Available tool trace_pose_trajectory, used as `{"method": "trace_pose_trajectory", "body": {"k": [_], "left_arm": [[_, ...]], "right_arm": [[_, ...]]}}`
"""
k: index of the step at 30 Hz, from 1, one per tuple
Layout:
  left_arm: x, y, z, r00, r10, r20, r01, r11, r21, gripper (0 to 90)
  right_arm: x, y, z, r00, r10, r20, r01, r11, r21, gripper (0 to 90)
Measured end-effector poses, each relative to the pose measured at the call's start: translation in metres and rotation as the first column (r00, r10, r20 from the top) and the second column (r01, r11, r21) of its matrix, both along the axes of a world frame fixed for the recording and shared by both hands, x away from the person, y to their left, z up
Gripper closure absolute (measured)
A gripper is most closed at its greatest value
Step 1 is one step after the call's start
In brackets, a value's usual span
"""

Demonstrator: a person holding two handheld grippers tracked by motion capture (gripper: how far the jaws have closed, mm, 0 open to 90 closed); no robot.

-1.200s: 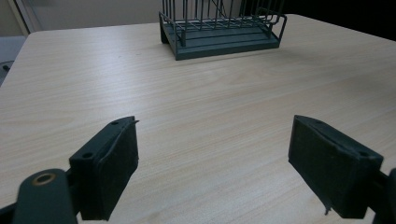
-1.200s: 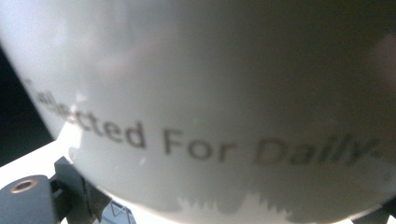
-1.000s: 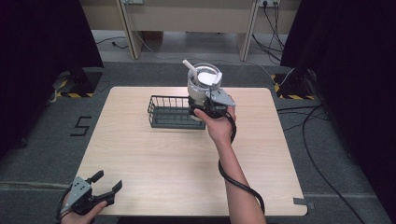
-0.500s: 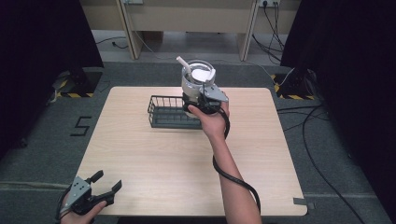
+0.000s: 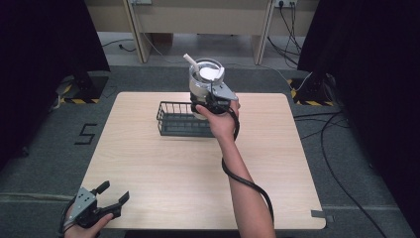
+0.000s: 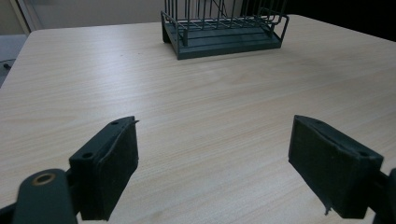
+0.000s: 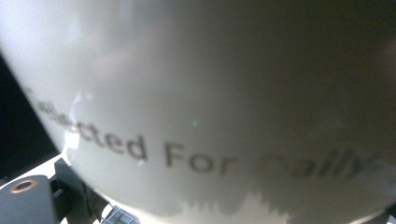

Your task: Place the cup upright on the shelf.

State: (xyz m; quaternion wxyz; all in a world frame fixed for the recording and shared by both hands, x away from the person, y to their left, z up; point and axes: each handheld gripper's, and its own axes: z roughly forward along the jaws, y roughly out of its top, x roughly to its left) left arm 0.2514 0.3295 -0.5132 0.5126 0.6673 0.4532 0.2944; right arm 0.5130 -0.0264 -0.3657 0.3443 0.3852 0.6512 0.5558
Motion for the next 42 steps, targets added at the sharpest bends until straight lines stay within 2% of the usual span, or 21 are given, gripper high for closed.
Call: {"method": "trace_pose_trajectory", "body": {"k": [7, 17, 29, 33, 42], "left_arm": [[0.000, 0.001, 0.000, 1.0000, 0.004, 0.000, -0.004, 1.0000, -0.003, 15.4], [0.000, 0.001, 0.000, 1.0000, 0.005, -0.001, -0.005, 1.0000, -0.004, 15.4], [0.000, 0.002, 0.000, 1.0000, 0.009, -0.001, -0.009, 0.9999, -0.007, 15.4], [0.000, 0.002, 0.000, 1.0000, 0.009, -0.001, -0.009, 0.9999, -0.007, 15.4], [0.000, 0.002, 0.000, 1.0000, 0.006, -0.002, -0.006, 1.0000, -0.007, 15.4]], "right_arm": [[0.010, 0.005, 0.001, 1.0000, -0.001, 0.001, 0.001, 1.000, -0.005, 9.5], [0.022, 0.008, -0.003, 0.9997, -0.013, -0.021, 0.013, 1.000, 0.002, 9.5], [0.037, 0.016, -0.014, 0.9988, -0.022, -0.045, 0.021, 1.000, -0.019, 9.5], [0.039, 0.017, -0.019, 0.9984, -0.022, -0.051, 0.021, 1.000, -0.023, 9.5], [0.036, 0.018, -0.019, 0.9983, -0.015, -0.056, 0.013, 0.999, -0.032, 9.5]]}}
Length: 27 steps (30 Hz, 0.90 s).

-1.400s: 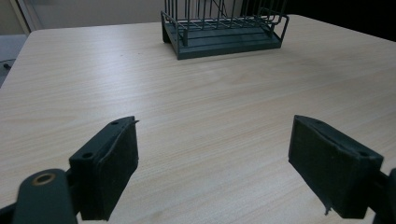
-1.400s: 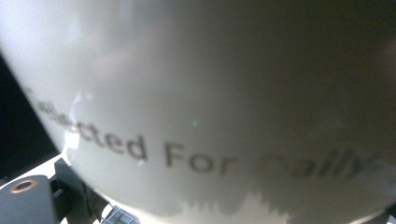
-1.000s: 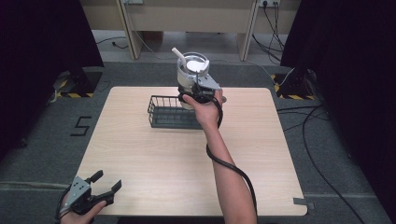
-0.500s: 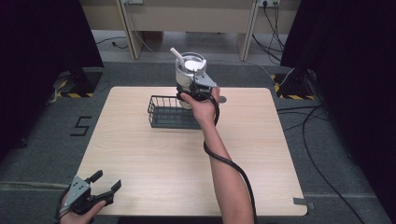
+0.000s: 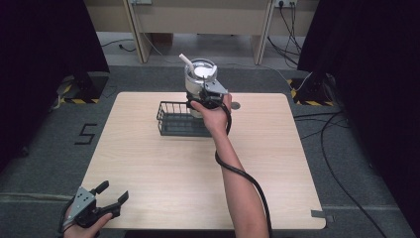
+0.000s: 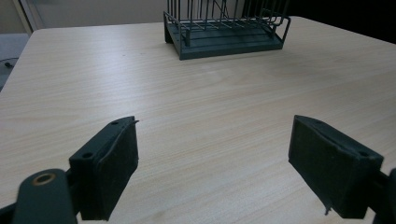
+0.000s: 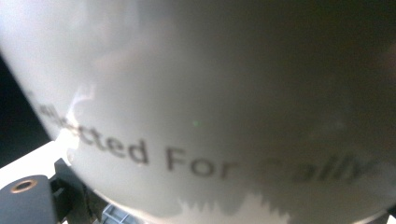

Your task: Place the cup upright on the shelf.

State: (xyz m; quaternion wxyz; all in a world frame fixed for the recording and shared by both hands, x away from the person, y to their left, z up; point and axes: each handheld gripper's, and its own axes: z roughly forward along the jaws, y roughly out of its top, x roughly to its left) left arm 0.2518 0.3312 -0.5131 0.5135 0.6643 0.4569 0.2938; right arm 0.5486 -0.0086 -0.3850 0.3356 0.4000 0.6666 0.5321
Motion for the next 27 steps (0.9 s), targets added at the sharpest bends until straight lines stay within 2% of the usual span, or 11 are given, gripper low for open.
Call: {"method": "trace_pose_trajectory", "body": {"k": [12, 20, 26, 27], "left_arm": [[-0.001, 0.000, 0.001, 1.0000, 0.002, 0.005, -0.002, 1.0000, 0.001, 15.4], [0.000, 0.000, 0.000, 1.0000, 0.002, 0.003, -0.002, 1.0000, -0.002, 15.4], [0.000, 0.000, 0.000, 1.0000, 0.001, 0.001, -0.001, 1.0000, -0.003, 15.4], [0.000, 0.000, 0.000, 1.0000, 0.001, 0.002, -0.001, 1.0000, -0.003, 15.3]], "right_arm": [[-0.001, 0.000, -0.007, 0.9998, -0.002, -0.019, 0.001, 1.000, -0.016, 9.5], [0.004, 0.001, -0.023, 0.9982, -0.008, -0.060, 0.007, 1.000, -0.015, 9.5], [0.009, 0.002, -0.038, 0.9957, -0.011, -0.092, 0.008, 0.999, -0.033, 9.5], [0.009, 0.002, -0.039, 0.9963, -0.011, -0.086, 0.009, 1.000, -0.028, 9.5]]}}
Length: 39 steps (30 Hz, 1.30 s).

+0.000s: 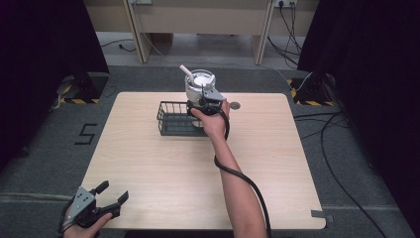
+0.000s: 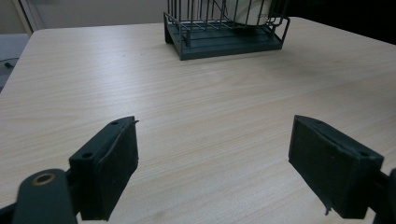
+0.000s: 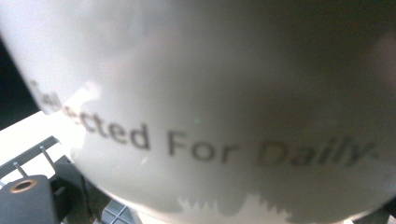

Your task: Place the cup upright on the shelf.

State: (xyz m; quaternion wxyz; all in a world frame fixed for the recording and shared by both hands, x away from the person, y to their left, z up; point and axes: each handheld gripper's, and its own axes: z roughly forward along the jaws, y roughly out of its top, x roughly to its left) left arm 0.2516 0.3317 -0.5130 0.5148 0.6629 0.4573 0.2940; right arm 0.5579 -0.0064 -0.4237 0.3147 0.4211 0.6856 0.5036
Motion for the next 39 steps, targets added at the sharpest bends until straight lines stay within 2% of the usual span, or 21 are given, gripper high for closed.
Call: {"method": "trace_pose_trajectory", "body": {"k": [8, 15, 21, 29, 39], "left_arm": [[0.000, 0.000, 0.000, 1.0000, -0.003, 0.001, 0.003, 1.0000, 0.001, 15.3], [0.000, -0.001, 0.000, 1.0000, -0.009, 0.000, 0.009, 1.0000, 0.003, 15.3], [0.000, -0.002, 0.000, 1.0000, -0.008, 0.001, 0.008, 1.0000, 0.003, 15.2], [0.000, -0.002, 0.000, 1.0000, -0.008, 0.003, 0.008, 1.0000, 0.005, 15.1], [-0.001, -0.003, 0.001, 0.9999, -0.011, 0.008, 0.011, 0.9999, 0.011, 15.1]], "right_arm": [[0.001, 0.003, -0.001, 0.9999, 0.009, 0.007, -0.009, 1.000, -0.021, 9.3], [0.002, 0.003, -0.005, 0.9996, 0.019, 0.020, -0.019, 1.000, -0.003, 8.4], [0.000, 0.003, -0.008, 0.9996, 0.007, 0.028, -0.007, 1.000, 0.015, 8.1], [-0.005, 0.003, -0.011, 0.9988, -0.006, 0.048, 0.005, 1.000, 0.031, 8.1], [-0.019, -0.002, -0.012, 0.9980, -0.017, 0.061, 0.014, 0.999, 0.043, 8.4]]}}
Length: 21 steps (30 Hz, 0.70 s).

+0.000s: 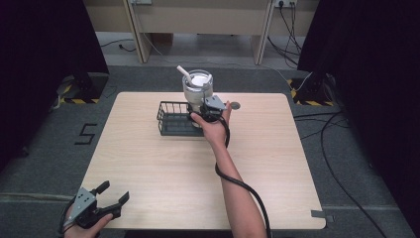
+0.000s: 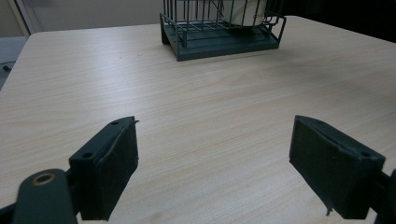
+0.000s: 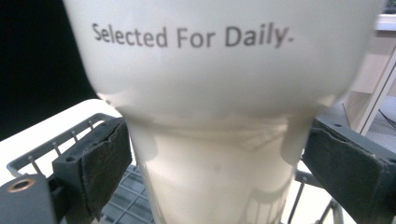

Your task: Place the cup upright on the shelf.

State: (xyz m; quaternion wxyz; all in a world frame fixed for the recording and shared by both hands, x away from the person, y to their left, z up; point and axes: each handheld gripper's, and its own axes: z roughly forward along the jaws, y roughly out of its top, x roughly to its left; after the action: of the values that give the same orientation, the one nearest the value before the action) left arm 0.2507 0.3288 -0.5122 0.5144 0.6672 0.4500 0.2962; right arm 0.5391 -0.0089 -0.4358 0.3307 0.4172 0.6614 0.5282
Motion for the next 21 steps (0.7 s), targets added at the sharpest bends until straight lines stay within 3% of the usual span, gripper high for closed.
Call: {"method": "trace_pose_trajectory", "body": {"k": [16, 21], "left_arm": [[0.000, -0.001, 0.001, 1.0000, -0.002, 0.003, 0.002, 1.0000, 0.008, 15.1], [0.000, -0.002, 0.001, 1.0000, -0.003, 0.004, 0.003, 1.0000, 0.009, 15.1]], "right_arm": [[-0.033, -0.020, 0.000, 1.0000, 0.005, 0.004, -0.005, 1.000, -0.017, 8.5], [-0.047, -0.032, 0.003, 1.0000, 0.008, 0.002, -0.008, 1.000, -0.001, 9.9]]}}
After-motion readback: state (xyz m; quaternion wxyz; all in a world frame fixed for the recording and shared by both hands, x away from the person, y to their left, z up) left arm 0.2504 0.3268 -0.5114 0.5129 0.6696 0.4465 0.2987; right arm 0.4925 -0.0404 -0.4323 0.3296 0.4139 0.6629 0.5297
